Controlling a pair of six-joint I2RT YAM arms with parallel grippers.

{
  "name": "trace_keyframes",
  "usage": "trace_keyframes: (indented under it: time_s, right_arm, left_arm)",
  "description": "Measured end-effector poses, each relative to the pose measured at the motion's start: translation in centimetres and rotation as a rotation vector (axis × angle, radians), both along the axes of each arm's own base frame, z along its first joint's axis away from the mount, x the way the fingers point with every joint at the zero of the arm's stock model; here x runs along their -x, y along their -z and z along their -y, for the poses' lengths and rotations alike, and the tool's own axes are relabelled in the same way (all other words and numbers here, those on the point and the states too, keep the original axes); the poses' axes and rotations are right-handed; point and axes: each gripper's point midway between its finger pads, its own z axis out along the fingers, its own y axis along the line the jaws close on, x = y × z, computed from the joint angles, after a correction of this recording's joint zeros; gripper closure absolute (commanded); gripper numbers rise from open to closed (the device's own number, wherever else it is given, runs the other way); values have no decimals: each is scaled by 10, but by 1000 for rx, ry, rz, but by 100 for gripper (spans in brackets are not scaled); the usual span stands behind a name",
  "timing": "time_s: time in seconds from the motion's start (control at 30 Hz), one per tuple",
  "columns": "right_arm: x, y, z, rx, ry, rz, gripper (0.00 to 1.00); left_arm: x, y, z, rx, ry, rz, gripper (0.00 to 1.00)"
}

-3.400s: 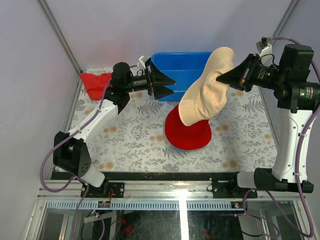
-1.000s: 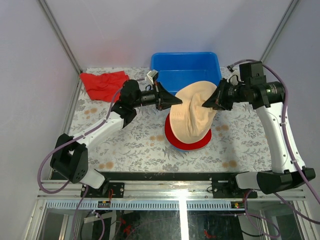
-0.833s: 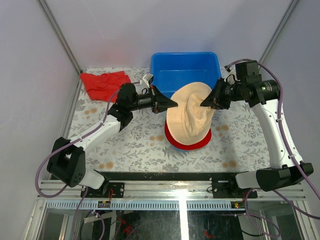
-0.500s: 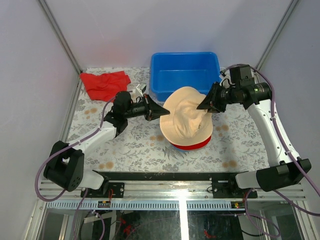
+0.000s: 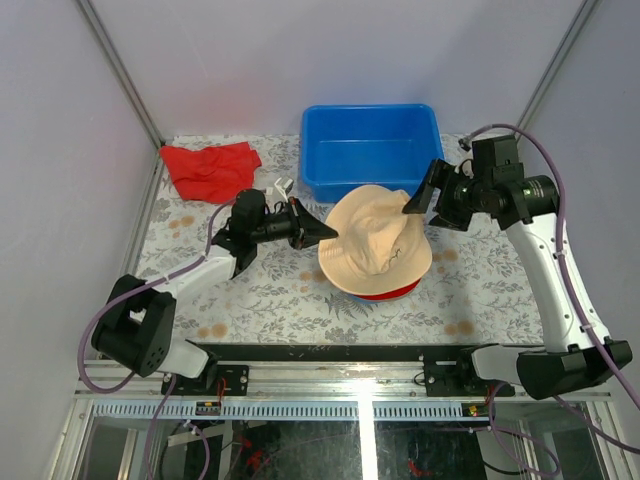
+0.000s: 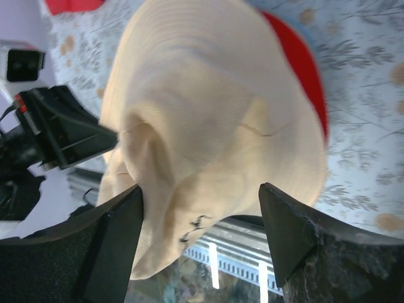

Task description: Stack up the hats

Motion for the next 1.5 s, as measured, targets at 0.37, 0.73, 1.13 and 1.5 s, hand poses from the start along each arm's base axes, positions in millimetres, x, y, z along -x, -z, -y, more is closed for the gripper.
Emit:
trace_keyframes:
  time_s: [0.37,0.73,1.13,1.5]
  right_arm:
    - [13,72,72,-2,179,-53,19]
    - [13,97,51,-314,114,-1,22]
    - [5,104,47,-630,141,42,40]
    - [1,92,42,-769,117,87,49]
  left_arm:
    - [4,30,-5,-39,5,-38,100]
    - [2,45,-10,-48,11,-76,100]
    - [-4,44,-7,-45,26,-82,100]
    - [-12,45,-3,-49,32,-86,100]
